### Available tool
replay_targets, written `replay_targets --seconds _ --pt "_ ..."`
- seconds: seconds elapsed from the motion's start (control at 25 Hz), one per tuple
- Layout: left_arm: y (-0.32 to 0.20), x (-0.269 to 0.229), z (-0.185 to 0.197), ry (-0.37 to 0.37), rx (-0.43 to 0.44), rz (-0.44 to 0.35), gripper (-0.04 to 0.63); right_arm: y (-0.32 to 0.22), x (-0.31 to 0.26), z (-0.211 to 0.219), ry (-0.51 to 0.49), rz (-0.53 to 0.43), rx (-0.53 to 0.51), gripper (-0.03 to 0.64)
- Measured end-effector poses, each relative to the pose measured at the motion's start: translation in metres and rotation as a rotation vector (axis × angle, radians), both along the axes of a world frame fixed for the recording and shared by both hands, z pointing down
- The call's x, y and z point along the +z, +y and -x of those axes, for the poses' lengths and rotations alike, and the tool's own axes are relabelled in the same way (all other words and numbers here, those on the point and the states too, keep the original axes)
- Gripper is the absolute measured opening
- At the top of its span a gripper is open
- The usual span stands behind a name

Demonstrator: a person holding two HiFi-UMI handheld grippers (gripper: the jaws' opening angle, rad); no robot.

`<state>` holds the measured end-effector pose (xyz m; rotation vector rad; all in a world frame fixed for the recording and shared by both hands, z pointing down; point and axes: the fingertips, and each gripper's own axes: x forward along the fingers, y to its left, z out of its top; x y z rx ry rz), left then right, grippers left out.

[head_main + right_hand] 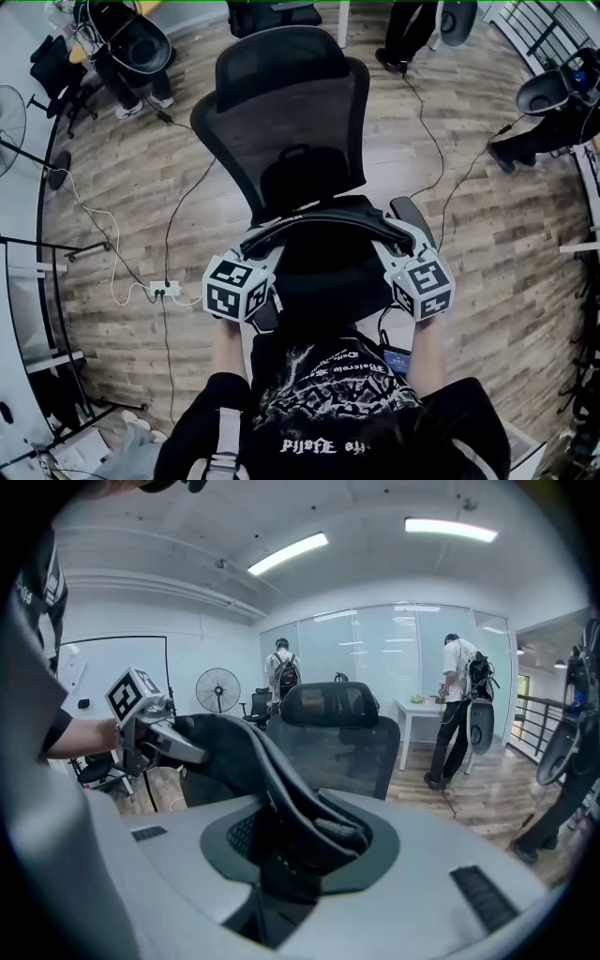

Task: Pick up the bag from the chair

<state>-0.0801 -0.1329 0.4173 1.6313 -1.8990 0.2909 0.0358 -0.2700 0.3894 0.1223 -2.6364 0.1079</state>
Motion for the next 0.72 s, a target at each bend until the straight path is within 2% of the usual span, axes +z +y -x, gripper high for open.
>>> replay_targets --seconds 0.2,0.72 --pt "-0.003 -0.023 0.005 -0.003 0.013 -0.016 0.089 -0.001 -0.026 0.004 -0.005 -0.038 -0.007 0.115" --pt "-0.009 -0.076 0.018 -0.100 0.007 -0.088 0.089 -0.004 -0.076 0.014 -0.082 -0.095 0.000 0.115"
